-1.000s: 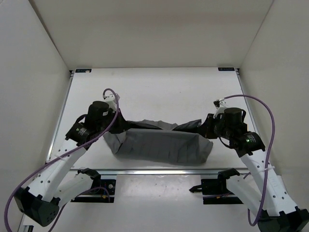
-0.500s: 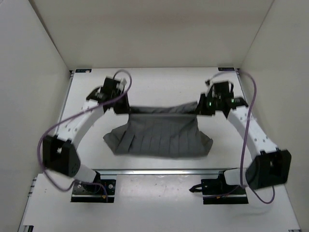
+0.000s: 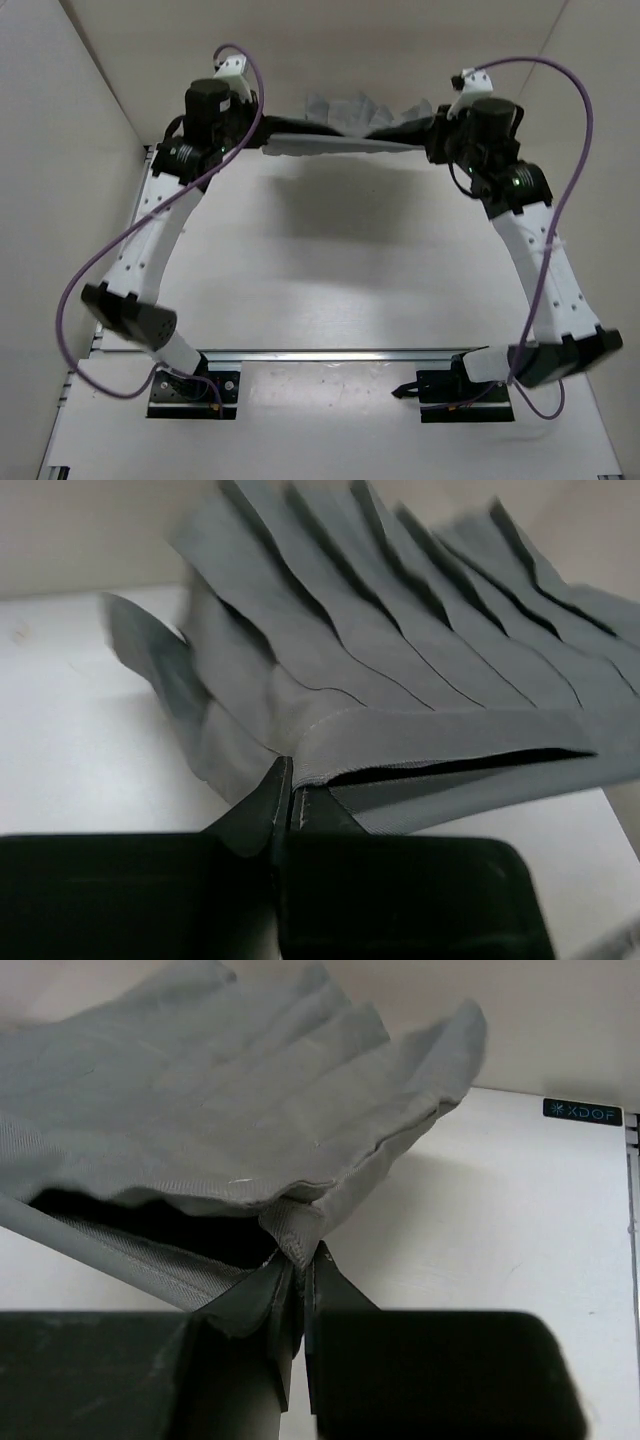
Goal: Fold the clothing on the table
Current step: Fold the skirt
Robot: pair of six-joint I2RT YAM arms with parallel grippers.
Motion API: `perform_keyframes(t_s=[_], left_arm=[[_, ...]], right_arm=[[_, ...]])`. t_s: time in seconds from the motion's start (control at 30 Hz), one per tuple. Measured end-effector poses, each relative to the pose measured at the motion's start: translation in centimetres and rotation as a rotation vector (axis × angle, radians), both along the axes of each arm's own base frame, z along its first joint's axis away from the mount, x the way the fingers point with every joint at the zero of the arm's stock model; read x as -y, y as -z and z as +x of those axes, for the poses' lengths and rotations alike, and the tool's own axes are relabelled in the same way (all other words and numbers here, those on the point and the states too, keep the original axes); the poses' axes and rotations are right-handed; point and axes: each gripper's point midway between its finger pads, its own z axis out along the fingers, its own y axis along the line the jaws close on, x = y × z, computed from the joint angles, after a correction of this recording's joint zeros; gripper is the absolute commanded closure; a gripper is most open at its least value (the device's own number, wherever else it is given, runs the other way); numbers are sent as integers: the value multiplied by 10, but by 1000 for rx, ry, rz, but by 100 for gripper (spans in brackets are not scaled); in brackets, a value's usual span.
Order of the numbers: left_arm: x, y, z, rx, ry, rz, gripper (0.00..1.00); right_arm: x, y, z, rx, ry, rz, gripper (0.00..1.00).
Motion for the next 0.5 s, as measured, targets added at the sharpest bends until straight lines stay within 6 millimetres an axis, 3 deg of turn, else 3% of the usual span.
perform_keyframes(t_s=[0.07,0.13,0.2,0.27,0.37,0.43,0.5], left_arm=[[4,10,-28,-10,39,-8,100],[9,40,-56,-60,84,-17,100],[14,87,-79,-149,113,-14,100],[17,148,-111,-289,138,0,100],[18,218,-161,-488,176,-11,100],[15,241,-189,-569,186,-37,100],[13,249,-214,-617,194,-68,100]], right_arm=[[5,13,-25,-9,-6,10,100],[11,36,-45,-36,-2,18,100],[14,79,-66,-118,-4,17,100],[16,128,-89,-235,-12,18,100],[16,199,-132,-434,-47,41,100],[12,229,-159,-535,-78,79,100],[9,245,-183,-604,-103,120,100]])
